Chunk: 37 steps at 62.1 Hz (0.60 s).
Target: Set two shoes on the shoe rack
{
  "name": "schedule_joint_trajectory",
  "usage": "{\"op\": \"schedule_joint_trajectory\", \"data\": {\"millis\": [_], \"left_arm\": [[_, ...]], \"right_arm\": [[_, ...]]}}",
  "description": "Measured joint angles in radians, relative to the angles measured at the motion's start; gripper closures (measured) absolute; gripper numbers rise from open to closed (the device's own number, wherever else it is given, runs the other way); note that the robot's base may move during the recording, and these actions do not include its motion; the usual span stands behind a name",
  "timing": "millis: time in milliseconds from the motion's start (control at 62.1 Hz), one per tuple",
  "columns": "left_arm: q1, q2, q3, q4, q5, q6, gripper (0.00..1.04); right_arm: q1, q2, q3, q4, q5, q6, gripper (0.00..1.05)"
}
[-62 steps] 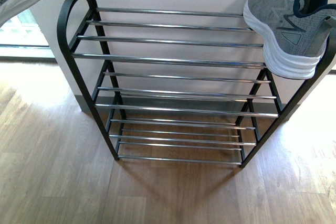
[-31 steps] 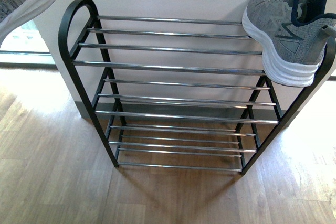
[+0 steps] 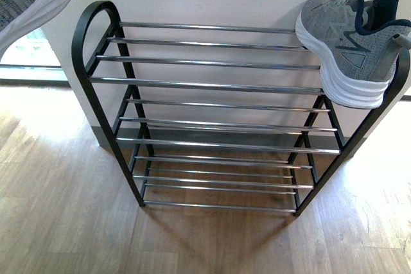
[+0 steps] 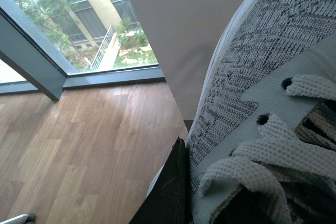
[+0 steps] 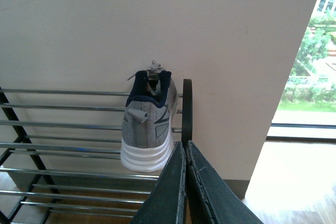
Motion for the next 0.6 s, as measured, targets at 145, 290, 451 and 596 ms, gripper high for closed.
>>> {"op": "schedule_joint_trajectory", "data": {"millis": [145, 290, 451, 596], "left_arm": [[0.0, 0.0, 0.0, 0.0, 0.0, 0.0, 1.03], [0.0, 0.0, 0.0, 0.0, 0.0, 0.0, 1.03], [0.0, 0.0, 0.0, 0.0, 0.0, 0.0, 1.03], [0.0, 0.0, 0.0, 0.0, 0.0, 0.0, 1.03]], "right_arm": [[0.0, -0.075, 0.0, -0.071, 0.0, 0.0, 1.03], [0.0, -0.146, 0.0, -0.138, 0.0, 0.0, 1.03], [0.0, -0.241, 0.0, -0.23, 0.0, 0.0, 1.03], [0.0, -0.296, 0.0, -0.286, 0.0, 0.0, 1.03]]}}
